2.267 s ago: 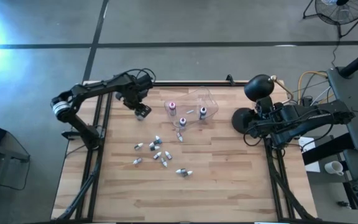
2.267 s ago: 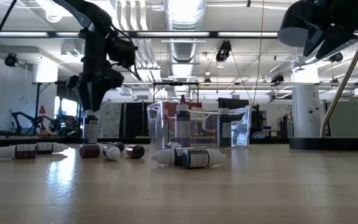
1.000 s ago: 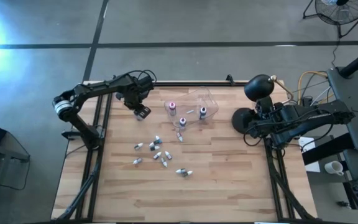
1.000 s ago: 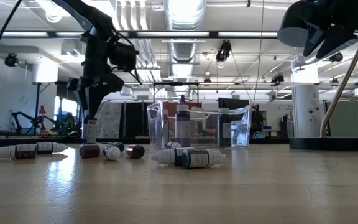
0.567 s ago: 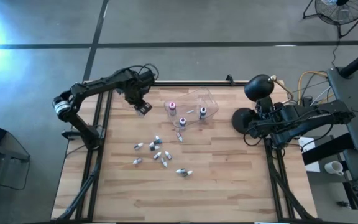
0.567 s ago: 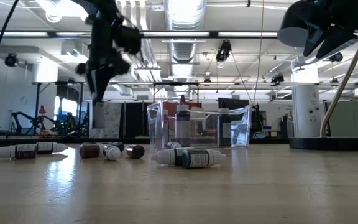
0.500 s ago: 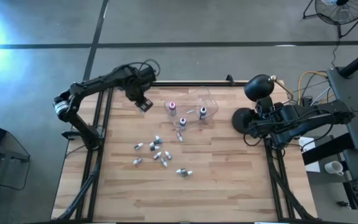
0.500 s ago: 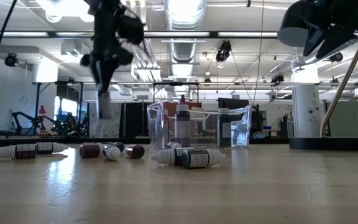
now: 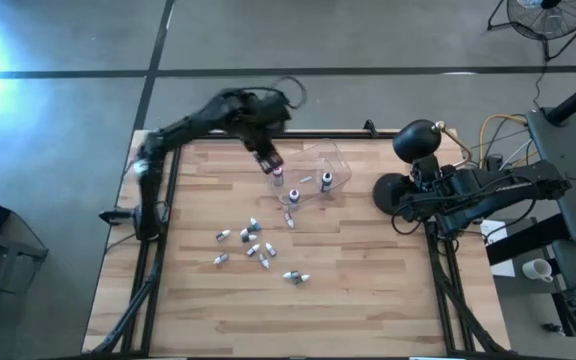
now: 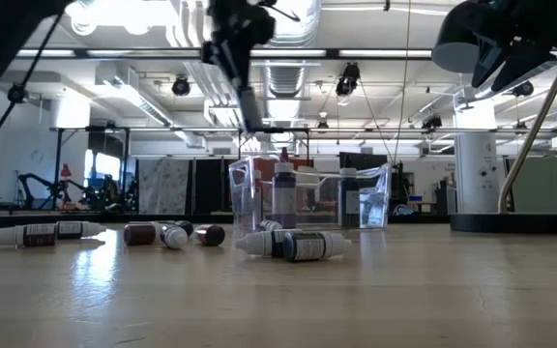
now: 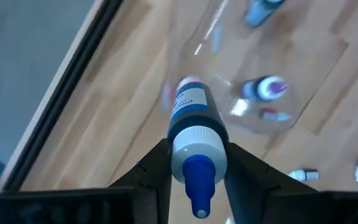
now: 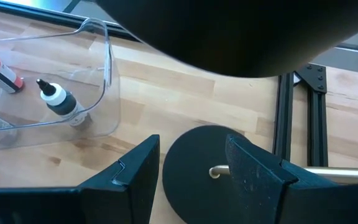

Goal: Pick & Place food coloring
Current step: Put the large blue food coloring bottle into the transparent bin

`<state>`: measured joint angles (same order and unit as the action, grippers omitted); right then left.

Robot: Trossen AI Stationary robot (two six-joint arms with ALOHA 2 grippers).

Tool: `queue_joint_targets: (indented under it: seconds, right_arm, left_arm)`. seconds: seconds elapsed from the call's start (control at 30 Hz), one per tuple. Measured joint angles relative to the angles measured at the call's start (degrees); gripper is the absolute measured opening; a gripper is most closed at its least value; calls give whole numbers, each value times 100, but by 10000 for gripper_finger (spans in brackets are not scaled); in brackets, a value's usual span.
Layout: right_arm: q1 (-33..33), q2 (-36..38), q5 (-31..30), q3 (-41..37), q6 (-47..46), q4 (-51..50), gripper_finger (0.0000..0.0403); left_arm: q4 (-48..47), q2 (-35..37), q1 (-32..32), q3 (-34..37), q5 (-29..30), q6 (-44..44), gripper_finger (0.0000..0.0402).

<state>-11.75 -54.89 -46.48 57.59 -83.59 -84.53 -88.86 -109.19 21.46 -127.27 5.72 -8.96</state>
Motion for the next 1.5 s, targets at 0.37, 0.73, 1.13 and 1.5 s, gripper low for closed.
queue_joint_targets:
  seconds: [0.37, 0.73, 1.13, 1.5]
  right_arm:
    - [0, -2, 31, -20, -44, 92, 176]
    - [0, -9, 52, -86, -46, 110, 176]
    - [0, -7, 68, -366, -329, 109, 176]
    - [0, -4, 68, -377, -302, 102, 176]
  left_arm:
    - [495, -1403, -241, -273, 87, 513, 93]
    - [662, -1510, -338, -210, 104, 431, 93]
    - [786, -1440, -652, 781, 74, 234, 93]
    - [1095, -1440, -667, 1233, -33, 71, 104]
